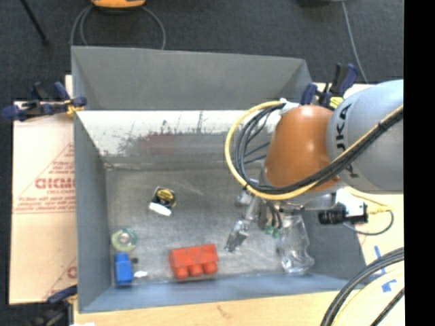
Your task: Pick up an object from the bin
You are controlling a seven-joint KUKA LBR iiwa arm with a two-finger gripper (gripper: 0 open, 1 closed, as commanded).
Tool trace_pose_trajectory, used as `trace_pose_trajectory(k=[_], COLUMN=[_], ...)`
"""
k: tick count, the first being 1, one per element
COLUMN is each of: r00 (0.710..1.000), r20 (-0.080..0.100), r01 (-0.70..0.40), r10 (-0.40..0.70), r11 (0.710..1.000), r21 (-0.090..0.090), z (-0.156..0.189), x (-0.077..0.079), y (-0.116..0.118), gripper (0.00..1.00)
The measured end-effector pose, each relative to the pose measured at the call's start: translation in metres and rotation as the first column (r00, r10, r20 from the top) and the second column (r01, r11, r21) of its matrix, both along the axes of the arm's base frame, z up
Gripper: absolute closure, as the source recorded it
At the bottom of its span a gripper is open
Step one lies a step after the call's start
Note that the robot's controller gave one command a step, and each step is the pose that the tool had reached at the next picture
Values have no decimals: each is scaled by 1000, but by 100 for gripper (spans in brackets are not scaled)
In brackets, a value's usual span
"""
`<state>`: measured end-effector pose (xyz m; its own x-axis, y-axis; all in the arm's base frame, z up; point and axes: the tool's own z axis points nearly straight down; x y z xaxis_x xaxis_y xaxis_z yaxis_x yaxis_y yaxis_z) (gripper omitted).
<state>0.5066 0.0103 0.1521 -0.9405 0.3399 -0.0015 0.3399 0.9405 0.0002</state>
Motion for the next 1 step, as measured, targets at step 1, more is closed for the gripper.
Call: trace_pose_trajectory(k=[1], r00=[1000], r20=[-7], r01=[16], r10=[-16], r11=[1000], r21=[2], z=[-53], x=[-29], y=[55], gripper=[0])
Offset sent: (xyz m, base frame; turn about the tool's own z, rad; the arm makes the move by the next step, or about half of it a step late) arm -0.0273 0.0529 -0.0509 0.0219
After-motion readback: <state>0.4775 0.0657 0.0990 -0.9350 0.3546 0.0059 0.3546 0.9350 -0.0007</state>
